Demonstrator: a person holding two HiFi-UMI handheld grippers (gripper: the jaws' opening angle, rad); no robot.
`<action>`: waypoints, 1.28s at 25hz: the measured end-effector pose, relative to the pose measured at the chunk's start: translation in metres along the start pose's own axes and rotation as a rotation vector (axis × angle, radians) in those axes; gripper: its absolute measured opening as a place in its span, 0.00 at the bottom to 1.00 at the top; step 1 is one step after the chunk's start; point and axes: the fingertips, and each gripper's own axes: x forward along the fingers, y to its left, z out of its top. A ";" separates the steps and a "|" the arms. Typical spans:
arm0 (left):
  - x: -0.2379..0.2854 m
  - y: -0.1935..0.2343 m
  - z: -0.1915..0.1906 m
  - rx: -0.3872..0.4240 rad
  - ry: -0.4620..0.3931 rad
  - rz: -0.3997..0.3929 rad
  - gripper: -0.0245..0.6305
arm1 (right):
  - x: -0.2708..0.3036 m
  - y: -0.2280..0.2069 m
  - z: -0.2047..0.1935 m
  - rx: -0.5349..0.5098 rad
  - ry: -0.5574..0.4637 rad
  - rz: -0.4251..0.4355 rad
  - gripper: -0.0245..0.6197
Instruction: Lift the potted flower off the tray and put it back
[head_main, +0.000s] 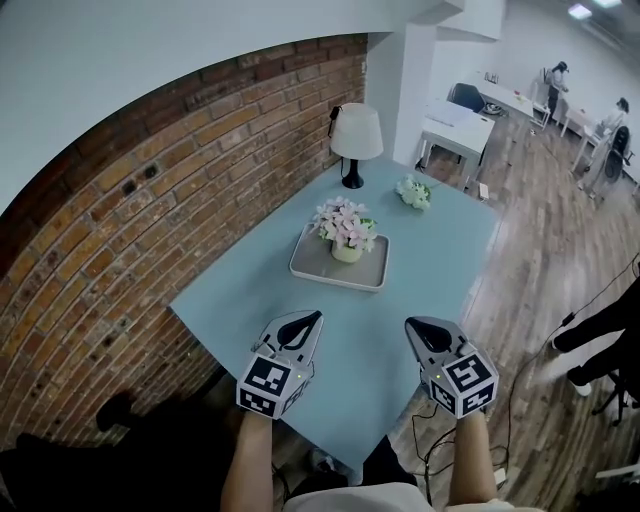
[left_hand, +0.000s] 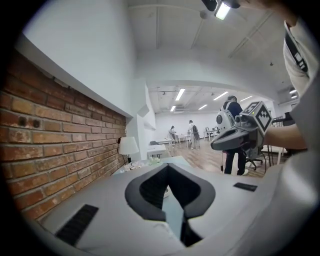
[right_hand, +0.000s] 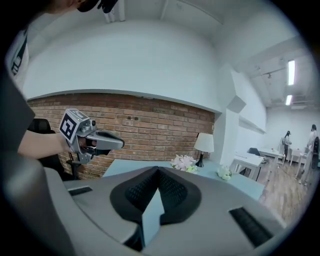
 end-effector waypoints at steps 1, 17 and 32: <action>-0.005 -0.002 0.000 0.002 0.001 0.006 0.09 | -0.007 0.003 0.003 0.002 -0.007 -0.004 0.06; -0.085 -0.031 0.034 -0.033 -0.052 0.077 0.09 | -0.061 0.053 0.039 -0.062 -0.071 -0.027 0.06; -0.104 -0.050 0.047 -0.039 -0.099 0.060 0.09 | -0.064 0.075 0.048 -0.063 -0.108 0.015 0.06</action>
